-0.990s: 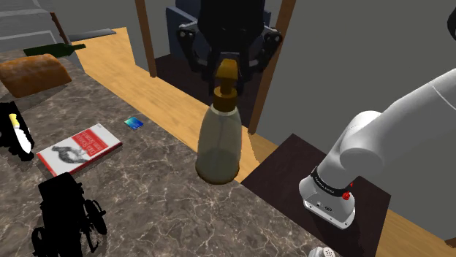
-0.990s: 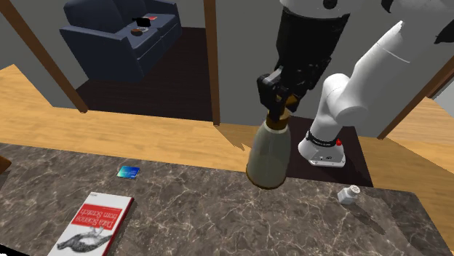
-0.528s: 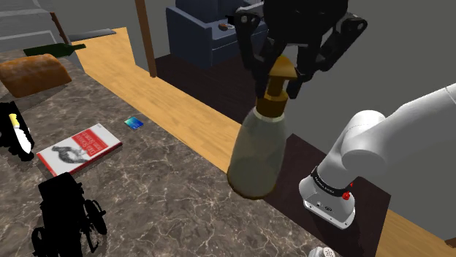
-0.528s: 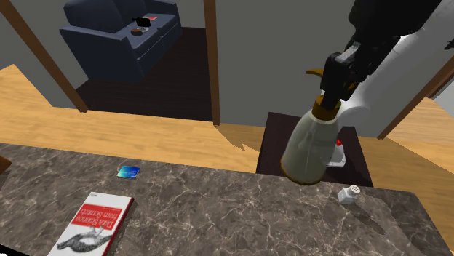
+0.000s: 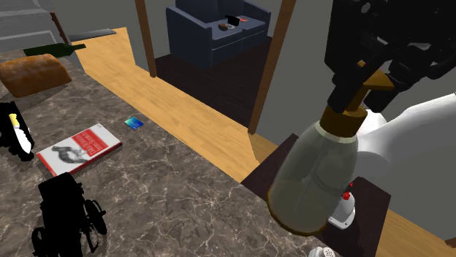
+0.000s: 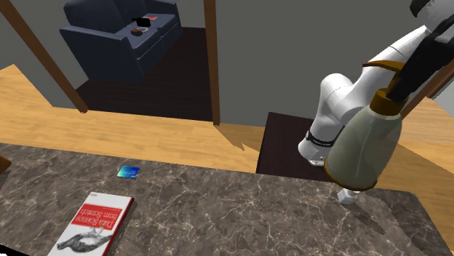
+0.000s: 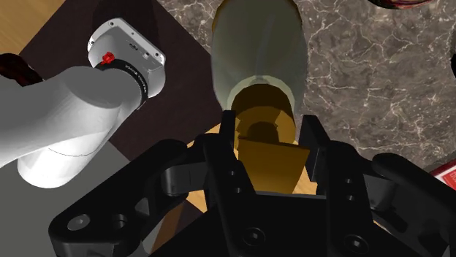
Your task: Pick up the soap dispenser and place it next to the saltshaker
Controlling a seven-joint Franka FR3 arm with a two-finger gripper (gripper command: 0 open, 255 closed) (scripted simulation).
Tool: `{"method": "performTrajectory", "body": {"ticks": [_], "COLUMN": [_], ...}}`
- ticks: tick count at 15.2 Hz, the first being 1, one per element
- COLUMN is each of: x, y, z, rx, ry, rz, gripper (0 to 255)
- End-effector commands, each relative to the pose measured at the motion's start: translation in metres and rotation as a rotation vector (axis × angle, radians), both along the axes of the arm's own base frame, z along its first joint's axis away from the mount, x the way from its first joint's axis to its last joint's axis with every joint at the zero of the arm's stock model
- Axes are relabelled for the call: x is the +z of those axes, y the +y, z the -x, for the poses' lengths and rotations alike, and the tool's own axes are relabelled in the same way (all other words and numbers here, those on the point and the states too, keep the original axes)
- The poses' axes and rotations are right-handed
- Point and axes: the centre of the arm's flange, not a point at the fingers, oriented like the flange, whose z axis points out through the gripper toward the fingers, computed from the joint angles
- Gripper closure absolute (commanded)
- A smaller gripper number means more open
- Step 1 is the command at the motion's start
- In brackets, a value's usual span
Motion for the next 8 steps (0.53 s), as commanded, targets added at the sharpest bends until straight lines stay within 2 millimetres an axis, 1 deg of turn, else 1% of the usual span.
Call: {"method": "performTrajectory", "body": {"ticks": [1, 8], "x": [-0.007, -0.044], "y": [-0.003, -0.003], "z": [0.004, 0.004], "rx": [-0.001, -0.001], "ry": [0.001, 0.001], "rz": [0.000, 0.000], "gripper": [255, 255]}}
